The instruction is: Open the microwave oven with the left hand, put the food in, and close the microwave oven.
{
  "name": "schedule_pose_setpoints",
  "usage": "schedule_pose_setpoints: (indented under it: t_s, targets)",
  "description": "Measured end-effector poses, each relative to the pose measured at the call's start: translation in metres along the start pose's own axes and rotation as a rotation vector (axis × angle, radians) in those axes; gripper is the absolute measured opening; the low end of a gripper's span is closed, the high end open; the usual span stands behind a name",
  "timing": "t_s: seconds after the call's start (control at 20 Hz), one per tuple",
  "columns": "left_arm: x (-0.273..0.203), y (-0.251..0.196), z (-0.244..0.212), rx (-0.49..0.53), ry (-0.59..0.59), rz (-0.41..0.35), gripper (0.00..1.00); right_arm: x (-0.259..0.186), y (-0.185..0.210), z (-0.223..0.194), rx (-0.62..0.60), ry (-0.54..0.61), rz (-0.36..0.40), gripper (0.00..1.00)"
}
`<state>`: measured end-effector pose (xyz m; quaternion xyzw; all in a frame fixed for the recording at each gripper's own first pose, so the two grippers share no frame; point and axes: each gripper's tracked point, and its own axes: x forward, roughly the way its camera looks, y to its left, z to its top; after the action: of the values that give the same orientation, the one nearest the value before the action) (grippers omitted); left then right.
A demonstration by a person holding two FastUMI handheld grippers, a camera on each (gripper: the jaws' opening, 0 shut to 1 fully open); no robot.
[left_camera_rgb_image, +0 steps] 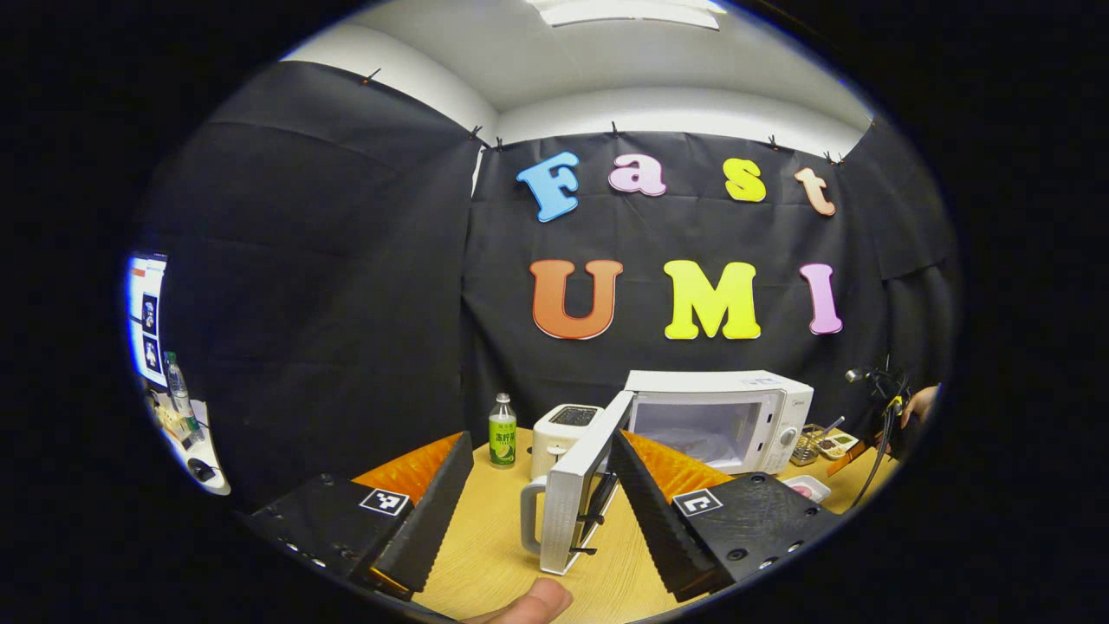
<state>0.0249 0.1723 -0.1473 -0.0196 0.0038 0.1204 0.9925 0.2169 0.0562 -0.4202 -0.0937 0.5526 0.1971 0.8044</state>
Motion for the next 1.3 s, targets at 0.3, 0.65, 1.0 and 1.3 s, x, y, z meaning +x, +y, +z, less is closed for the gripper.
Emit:
schedule_pose_setpoints:
  t_s: [0.3, 0.65, 1.0, 1.3]
  targets:
    - [-0.005, -0.014, 0.015, 0.052, -0.028, 0.002, 0.94, 0.049, 0.000, -0.014, 0.077, 0.246, 0.088, 0.65]
    - [-0.003, -0.037, 0.018, 0.080, -0.033, -0.031, 0.94, 0.055, -0.001, -0.010, 0.148, 0.291, 0.146, 0.04]
    - [-0.013, -0.041, 0.029, 0.062, -0.071, -0.072, 0.94, 0.034, 0.019, -0.031, 0.410, 0.209, 0.303, 0.04]
    - [-0.016, -0.038, 0.018, 0.019, -0.059, -0.101, 0.94, 0.009, 0.057, -0.035, 0.552, 0.100, 0.400, 0.04]
